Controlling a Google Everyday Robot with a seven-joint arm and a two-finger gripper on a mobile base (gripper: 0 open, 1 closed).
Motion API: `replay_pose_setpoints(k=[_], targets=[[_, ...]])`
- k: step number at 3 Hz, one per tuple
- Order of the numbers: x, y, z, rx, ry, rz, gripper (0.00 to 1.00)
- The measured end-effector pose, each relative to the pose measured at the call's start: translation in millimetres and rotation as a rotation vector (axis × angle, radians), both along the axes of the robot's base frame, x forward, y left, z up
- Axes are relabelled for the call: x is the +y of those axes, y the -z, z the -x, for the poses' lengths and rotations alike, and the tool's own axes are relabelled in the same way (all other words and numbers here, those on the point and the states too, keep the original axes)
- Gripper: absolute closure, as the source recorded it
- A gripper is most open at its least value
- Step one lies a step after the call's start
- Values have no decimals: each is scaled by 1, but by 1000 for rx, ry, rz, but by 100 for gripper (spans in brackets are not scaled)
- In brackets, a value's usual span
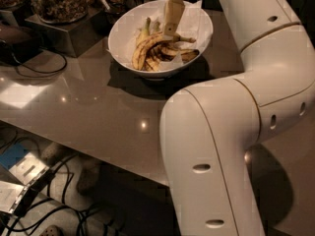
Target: Pick banana from white bowl
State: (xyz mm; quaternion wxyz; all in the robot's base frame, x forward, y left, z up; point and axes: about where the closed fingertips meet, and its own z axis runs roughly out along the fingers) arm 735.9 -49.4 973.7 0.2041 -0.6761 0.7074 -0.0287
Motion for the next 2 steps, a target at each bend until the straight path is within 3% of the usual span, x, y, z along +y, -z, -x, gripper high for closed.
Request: replay_pose_setpoints(k=[1,2], targets=[[-1,10,-4,17,8,5,24],[-2,17,-5,32,15,10,24]])
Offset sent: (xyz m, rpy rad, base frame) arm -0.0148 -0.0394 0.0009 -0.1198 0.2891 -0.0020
